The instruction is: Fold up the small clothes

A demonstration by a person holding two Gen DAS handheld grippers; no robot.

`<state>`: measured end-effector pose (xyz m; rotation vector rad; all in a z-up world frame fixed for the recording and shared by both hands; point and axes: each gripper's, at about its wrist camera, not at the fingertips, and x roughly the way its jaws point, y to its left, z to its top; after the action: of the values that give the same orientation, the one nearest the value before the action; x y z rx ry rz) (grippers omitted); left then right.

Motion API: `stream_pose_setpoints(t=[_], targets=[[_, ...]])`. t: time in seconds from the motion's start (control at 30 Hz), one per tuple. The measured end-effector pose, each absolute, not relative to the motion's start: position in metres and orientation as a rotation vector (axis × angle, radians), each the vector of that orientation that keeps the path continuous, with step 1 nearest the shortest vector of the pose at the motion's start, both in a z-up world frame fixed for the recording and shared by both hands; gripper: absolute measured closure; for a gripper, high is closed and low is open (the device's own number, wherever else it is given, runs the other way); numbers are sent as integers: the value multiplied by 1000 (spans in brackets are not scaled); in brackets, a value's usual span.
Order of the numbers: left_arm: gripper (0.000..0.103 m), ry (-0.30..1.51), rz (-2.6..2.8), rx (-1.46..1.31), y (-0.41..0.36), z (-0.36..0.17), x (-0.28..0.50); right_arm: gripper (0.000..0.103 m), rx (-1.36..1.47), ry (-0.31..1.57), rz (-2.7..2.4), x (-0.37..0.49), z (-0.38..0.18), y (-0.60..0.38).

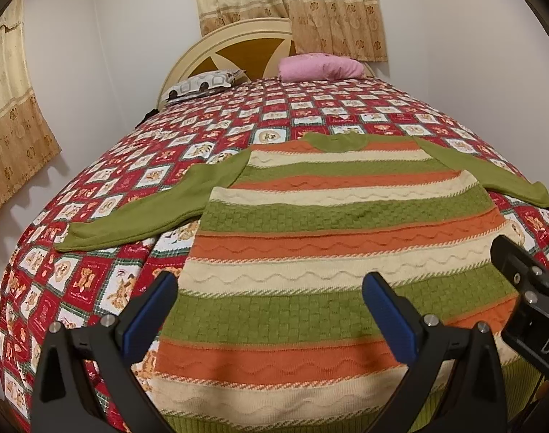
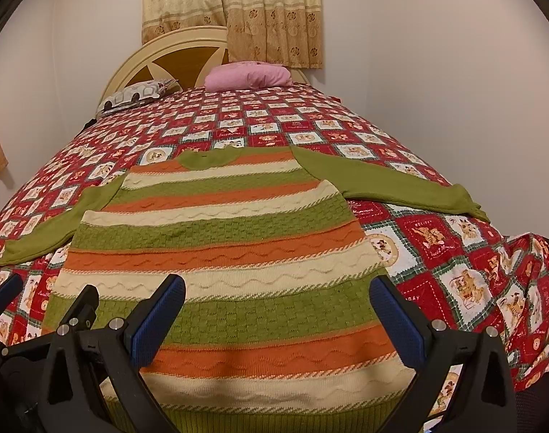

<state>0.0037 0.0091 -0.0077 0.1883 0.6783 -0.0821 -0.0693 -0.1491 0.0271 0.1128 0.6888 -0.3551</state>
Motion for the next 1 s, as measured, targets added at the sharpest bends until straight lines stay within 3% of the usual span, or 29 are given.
stream_pose_setpoints(t=[1.0], targets=[[0, 749, -72, 181, 3, -22, 26, 1, 151, 734, -363, -49, 15, -164]])
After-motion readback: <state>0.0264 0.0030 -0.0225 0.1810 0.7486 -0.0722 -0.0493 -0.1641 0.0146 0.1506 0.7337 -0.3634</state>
